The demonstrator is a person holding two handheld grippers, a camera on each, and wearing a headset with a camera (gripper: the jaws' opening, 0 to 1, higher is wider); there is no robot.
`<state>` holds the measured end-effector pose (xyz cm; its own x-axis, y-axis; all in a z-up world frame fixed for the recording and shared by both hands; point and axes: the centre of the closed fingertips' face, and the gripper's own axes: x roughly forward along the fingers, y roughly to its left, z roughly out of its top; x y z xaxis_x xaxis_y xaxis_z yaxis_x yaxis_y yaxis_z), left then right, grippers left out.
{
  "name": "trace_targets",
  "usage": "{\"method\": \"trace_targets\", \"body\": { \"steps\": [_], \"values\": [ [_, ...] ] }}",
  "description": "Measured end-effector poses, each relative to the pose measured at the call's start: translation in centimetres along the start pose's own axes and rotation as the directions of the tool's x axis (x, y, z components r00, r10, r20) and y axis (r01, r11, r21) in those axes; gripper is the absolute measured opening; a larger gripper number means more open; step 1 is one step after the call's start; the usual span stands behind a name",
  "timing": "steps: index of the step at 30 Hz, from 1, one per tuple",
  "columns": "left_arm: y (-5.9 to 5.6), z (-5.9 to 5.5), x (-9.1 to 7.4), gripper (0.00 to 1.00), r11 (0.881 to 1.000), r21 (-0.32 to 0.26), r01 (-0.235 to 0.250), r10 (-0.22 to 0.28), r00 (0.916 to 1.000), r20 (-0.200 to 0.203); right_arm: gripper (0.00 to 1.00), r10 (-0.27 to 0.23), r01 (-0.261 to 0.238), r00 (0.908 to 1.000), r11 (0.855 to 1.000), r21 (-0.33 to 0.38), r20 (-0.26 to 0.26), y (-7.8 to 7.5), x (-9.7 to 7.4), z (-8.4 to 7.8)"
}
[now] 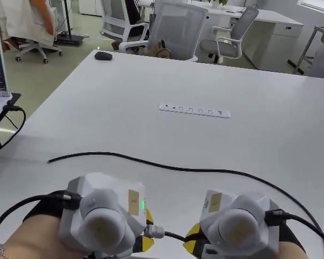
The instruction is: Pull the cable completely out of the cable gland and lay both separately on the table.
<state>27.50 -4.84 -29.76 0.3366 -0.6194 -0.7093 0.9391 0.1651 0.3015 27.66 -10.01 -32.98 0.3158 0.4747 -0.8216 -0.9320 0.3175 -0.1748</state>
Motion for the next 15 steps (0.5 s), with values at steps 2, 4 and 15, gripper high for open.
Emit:
{"method": "trace_targets", "body": {
  "steps": [2,4,15],
  "values": [
    [0.3,0.0,-0.1,0.17,1.000,-0.003,-0.017,0.017,0.9998,-0.002,0.03,-0.013,0.016,0.9991,0.998,0.054,-0.041,-0.4,0.0,-1.1],
    [0.5,-0.1,-0.2,0.17,1.000,-0.011,-0.026,0.026,0.9997,-0.001,0.03,-0.023,0.030,0.9952,0.997,0.076,-0.095,-0.8,-0.1,-2.4],
    [0.7,0.0,-0.3,0.17,0.999,-0.012,-0.038,0.038,0.9993,0.000,0.05,-0.035,0.047,0.9921,0.994,0.098,-0.121,-1.1,-0.2,-2.9]
  ]
}}
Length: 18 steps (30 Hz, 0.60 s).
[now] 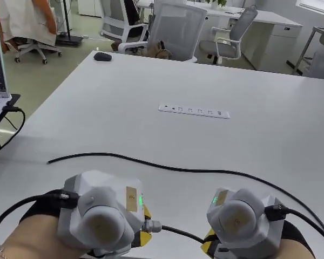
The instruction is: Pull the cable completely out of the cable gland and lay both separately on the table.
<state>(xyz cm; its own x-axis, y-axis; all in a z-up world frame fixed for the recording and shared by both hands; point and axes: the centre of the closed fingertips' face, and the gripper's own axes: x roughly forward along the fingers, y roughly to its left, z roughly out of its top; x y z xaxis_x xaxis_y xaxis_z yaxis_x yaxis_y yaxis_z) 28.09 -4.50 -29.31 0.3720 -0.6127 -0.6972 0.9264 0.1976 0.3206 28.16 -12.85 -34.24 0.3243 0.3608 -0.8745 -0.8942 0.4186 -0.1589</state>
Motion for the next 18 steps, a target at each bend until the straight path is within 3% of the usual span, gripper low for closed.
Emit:
{"method": "trace_targets", "body": {
  "steps": [3,4,9,13,15,17,18],
  "values": [
    [0.0,0.3,-0.1,0.17,1.000,-0.003,-0.001,0.001,0.9999,0.014,0.14,0.013,-0.012,0.9957,1.000,-0.013,0.091,0.4,-0.2,2.0],
    [0.4,0.3,-0.2,0.17,1.000,0.017,-0.022,0.022,0.9997,0.007,0.15,0.016,-0.014,0.9952,1.000,-0.019,0.097,0.5,-0.3,2.2],
    [0.3,0.5,-0.4,0.17,1.000,-0.009,-0.016,0.017,0.9995,0.025,0.20,0.027,-0.021,0.9871,0.999,-0.037,0.158,0.9,-0.7,3.5],
    [0.2,0.7,-0.3,0.17,1.000,-0.002,-0.007,0.008,0.9993,0.036,0.20,0.038,-0.016,0.9739,0.995,-0.096,0.224,1.4,-1.1,5.1],
    [0.3,0.8,-0.3,0.17,1.000,-0.003,-0.010,0.010,0.9990,0.043,0.12,0.052,-0.030,0.9743,0.994,-0.103,0.219,1.7,-1.1,5.0],
    [0.3,0.9,-0.4,0.17,1.000,-0.019,-0.008,0.009,0.9986,0.052,0.00,0.036,-0.009,0.9822,0.990,-0.142,0.185,1.3,-1.0,4.4],
    [0.3,0.9,-0.4,0.17,1.000,-0.017,-0.008,0.009,0.9986,0.053,0.00,0.013,0.005,0.9866,0.994,-0.111,0.162,0.9,-0.7,3.7]
  ]
}}
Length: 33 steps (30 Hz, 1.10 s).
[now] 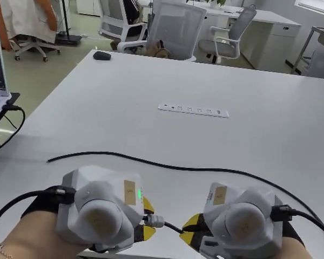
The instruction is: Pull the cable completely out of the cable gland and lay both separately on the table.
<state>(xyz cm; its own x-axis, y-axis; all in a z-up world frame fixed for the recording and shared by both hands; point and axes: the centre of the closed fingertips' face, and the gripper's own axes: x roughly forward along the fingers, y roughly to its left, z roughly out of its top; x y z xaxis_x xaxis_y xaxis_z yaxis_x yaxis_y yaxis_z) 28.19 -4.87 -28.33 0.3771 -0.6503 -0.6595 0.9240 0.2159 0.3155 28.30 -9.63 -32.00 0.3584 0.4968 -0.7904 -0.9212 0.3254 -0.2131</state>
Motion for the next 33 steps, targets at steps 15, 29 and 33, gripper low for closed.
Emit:
{"method": "trace_targets", "body": {
  "steps": [15,29,33],
  "values": [
    [-0.3,0.6,0.1,0.17,1.000,0.001,0.017,-0.017,0.9995,0.028,0.23,0.073,-0.075,0.9971,0.994,-0.080,-0.022,1.9,0.8,0.2],
    [1.0,-0.6,0.0,0.17,0.999,-0.031,-0.027,0.026,0.9996,-0.014,0.04,-0.051,0.066,0.9881,0.992,0.105,-0.145,-2.1,-0.4,-3.6],
    [1.2,-0.7,-0.1,0.17,0.999,-0.037,-0.034,0.033,0.9993,-0.017,0.04,-0.053,0.069,0.9889,0.991,0.113,-0.139,-2.8,-1.1,-3.8]
  ]
}}
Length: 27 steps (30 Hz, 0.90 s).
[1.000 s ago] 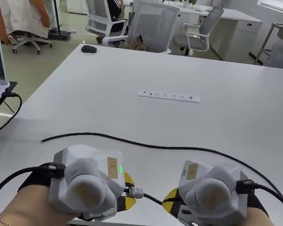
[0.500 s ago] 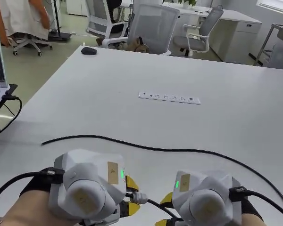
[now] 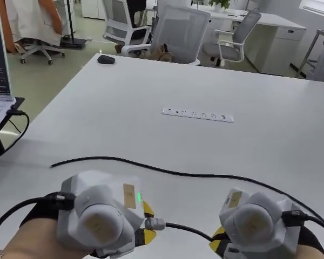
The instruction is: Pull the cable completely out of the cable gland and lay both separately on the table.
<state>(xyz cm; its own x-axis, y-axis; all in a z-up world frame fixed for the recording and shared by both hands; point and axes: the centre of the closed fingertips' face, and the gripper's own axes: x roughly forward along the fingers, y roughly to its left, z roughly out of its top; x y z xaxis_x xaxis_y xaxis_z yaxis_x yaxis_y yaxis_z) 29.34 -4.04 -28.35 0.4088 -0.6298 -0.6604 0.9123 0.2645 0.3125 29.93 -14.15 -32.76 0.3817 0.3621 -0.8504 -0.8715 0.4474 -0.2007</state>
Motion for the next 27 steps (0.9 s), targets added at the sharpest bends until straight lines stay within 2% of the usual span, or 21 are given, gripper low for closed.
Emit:
{"method": "trace_targets", "body": {
  "steps": [2,4,6,7,8,9,10,11,12,13,15,17,19,20,21,22,24,27],
  "values": [
    [0.0,-0.4,0.1,0.17,1.000,0.002,0.000,0.000,0.9999,-0.016,0.03,-0.027,0.026,0.9991,0.999,-0.041,-0.032,-1.5,-0.1,-0.8],
    [0.0,-0.7,0.1,0.17,1.000,0.012,0.000,0.000,0.9995,-0.032,0.04,-0.051,0.049,0.9978,0.998,-0.038,-0.044,-2.9,0.0,-1.2],
    [0.2,-1.0,0.2,0.18,1.000,0.027,-0.012,0.014,0.9986,-0.051,0.04,-0.040,0.039,0.9984,0.999,-0.012,-0.040,-4.4,0.0,-1.3],
    [0.1,-1.2,0.3,0.18,1.000,0.024,-0.007,0.008,0.9982,-0.060,0.04,-0.035,0.035,0.9994,0.999,0.033,-0.002,-5.4,0.1,-0.7],
    [0.1,-1.4,0.4,0.18,1.000,0.018,-0.001,0.002,0.9977,-0.067,0.04,-0.037,0.036,0.9992,0.998,0.047,0.015,-6.2,0.2,-0.3],
    [0.0,-1.5,0.4,0.18,1.000,0.019,0.001,0.000,0.9973,-0.074,0.04,-0.045,0.044,0.9988,0.998,0.051,0.017,-7.9,0.2,0.1],
    [0.0,-1.7,0.4,0.18,1.000,0.029,0.000,0.002,0.9964,-0.085,0.04,-0.054,0.052,0.9983,0.997,0.054,0.021,-8.9,0.3,0.4],
    [0.0,-1.8,0.4,0.18,0.999,0.033,0.000,0.003,0.9959,-0.090,0.04,-0.067,0.065,0.9970,0.996,0.059,0.039,-10.6,0.3,1.4],
    [-0.1,-1.9,0.5,0.18,0.999,0.034,0.001,0.002,0.9957,-0.093,0.04,-0.071,0.067,0.9961,0.995,0.069,0.053,-11.6,0.3,2.1],
    [-0.1,-2.0,0.5,0.18,0.999,0.036,0.004,-0.001,0.9951,-0.099,0.04,-0.066,0.056,0.9933,0.993,0.101,0.095,-13.0,0.5,3.5],
    [-0.1,-2.4,0.6,0.18,0.999,0.040,0.006,-0.001,0.9932,-0.116,0.04,-0.064,0.045,0.9877,0.991,0.127,0.143,-14.6,0.5,5.6],
    [0.1,-2.7,0.6,0.18,0.999,0.032,0.002,0.002,0.9917,-0.129,0.04,-0.075,0.054,0.9846,0.990,0.131,0.158,-16.8,1.1,7.4],
    [0.5,-2.8,0.5,0.18,1.000,0.017,-0.007,0.009,0.9917,-0.128,0.04,-0.115,0.084,0.9757,0.982,0.169,0.187,-19.3,2.0,9.1],
    [0.6,-2.8,0.5,0.18,1.000,0.012,-0.011,0.012,0.9917,-0.128,0.04,-0.118,0.080,0.9716,0.980,0.184,0.205,-20.4,2.8,10.0],
    [0.8,-2.8,0.4,0.18,1.000,0.007,-0.018,0.019,0.9915,-0.129,0.04,-0.118,0.078,0.9705,0.979,0.189,0.210,-20.7,3.1,10.3],
    [1.0,-2.9,0.4,0.18,1.000,0.004,-0.022,0.023,0.9913,-0.130,0.04,-0.119,0.072,0.9692,0.974,0.217,0.215,-21.8,4.1,10.8],
    [1.2,-3.2,0.4,0.18,1.000,-0.006,-0.028,0.026,0.9900,-0.138,0.04,-0.117,0.073,0.9706,0.976,0.207,0.210,-23.8,5.8,11.4],
    [1.3,-3.6,0.5,0.18,0.999,-0.020,-0.026,0.022,0.9879,-0.154,0.04,-0.125,0.080,0.9760,0.968,0.240,0.179,-26.9,8.0,11.5]
  ]
}}
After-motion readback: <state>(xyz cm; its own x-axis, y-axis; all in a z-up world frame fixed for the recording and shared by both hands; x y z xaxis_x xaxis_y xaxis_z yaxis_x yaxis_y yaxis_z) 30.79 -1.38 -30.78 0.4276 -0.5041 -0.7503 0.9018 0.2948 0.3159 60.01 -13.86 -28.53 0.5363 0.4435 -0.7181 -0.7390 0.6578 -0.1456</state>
